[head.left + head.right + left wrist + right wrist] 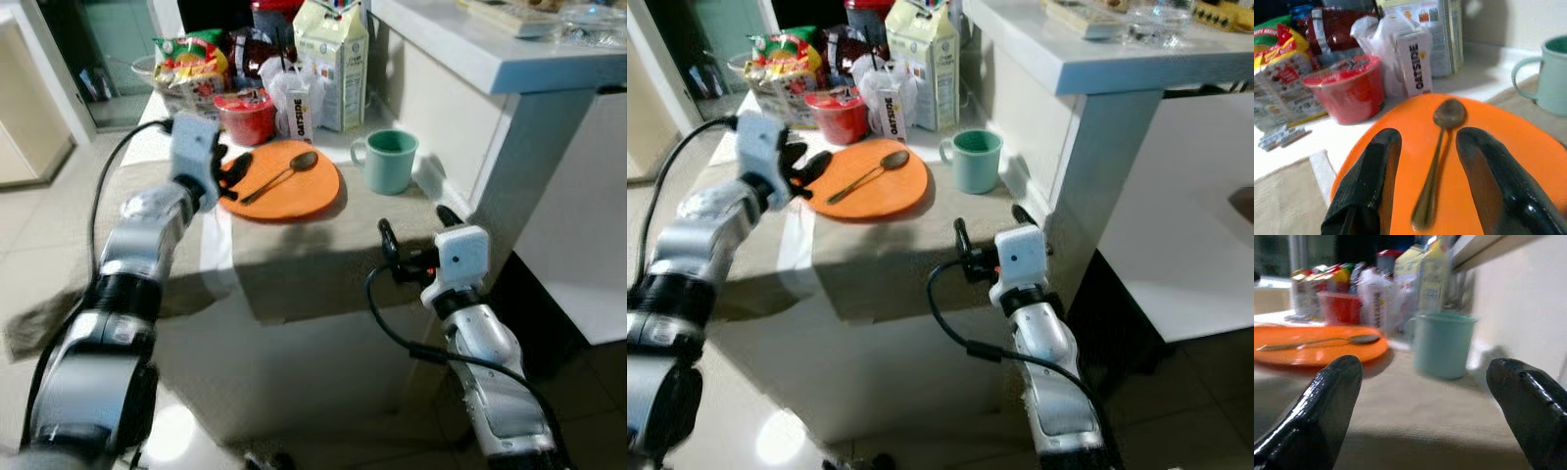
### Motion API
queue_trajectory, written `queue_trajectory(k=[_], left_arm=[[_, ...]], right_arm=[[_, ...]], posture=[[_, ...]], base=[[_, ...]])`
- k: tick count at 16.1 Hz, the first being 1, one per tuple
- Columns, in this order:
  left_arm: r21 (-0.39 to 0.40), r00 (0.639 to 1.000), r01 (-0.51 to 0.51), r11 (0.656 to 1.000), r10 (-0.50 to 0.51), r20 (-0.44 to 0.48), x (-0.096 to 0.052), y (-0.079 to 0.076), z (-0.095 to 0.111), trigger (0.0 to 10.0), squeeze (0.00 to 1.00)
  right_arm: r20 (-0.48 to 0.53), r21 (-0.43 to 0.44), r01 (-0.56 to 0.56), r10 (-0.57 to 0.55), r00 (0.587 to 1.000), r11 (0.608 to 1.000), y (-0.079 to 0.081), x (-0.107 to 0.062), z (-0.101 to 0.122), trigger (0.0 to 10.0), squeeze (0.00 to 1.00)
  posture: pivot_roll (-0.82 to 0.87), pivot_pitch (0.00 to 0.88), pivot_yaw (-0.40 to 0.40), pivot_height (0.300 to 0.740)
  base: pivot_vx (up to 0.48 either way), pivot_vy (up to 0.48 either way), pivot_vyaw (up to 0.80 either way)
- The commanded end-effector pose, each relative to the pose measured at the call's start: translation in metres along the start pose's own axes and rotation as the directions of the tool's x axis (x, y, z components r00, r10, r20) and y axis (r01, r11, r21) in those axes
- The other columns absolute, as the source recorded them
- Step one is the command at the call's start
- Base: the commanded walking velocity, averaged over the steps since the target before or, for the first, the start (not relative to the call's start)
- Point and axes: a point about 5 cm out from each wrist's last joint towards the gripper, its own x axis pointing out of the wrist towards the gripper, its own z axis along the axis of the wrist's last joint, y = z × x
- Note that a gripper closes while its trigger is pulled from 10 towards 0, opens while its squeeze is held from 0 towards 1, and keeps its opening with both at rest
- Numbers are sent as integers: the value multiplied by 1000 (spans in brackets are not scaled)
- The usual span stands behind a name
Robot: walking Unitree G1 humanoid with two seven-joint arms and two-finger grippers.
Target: Setting the table
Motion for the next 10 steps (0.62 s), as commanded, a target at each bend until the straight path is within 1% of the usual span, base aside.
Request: queue_trajectory(k=[1,2,3,4,5,7,8,9,10], left_arm=[[0,998,-1,1000,1,-55,1,6,-7,10000,0],[1,997,15,1000,-15,-74,7,4,-6,10000,0],[10,997,13,1000,-12,-71,11,3,-1,10000,0],[14,999,8,1000,-7,-52,13,3,4,10000,0],[-2,1000,11,1000,-11,-7,14,1,9,10000,0],[-44,997,10,999,-6,82,12,-4,8,10000,0],[-47,995,7,999,-3,100,11,-4,6,10000,0],[-8,994,12,1000,-11,109,9,-7,-1,10000,0],[-50,992,-8,999,14,125,8,-5,-1,10000,0]], right_arm=[[4,7,-12,12,1000,1000,3,1,4,10000,0],[0,9,-11,11,1000,1000,4,-1,3,10000,0],[-2,10,-8,8,1000,1000,4,-3,4,10000,0],[-1,12,-3,3,1000,1000,4,-5,5,10000,0],[-2,11,13,-13,1000,1000,3,-5,6,10000,0],[-3,10,34,-34,999,999,1,-6,5,10000,0],[-1,7,38,-38,999,999,1,-6,6,10000,0],[4,1,38,-38,999,999,1,-3,7,10000,0],[4,0,33,-33,999,999,2,-2,7,10000,0]], posture=[[-192,19,105,740],[-199,24,109,740],[-211,24,116,740],[-218,29,122,740],[-219,30,124,740],[-214,36,123,740],[-206,39,112,740],[-194,38,102,740],[-190,36,104,740]], base=[[0,0,0],[0,0,0],[0,0,0],[0,0,0],[0,0,0],[0,0,0],[0,0,0],[0,0,0],[0,0,0]])
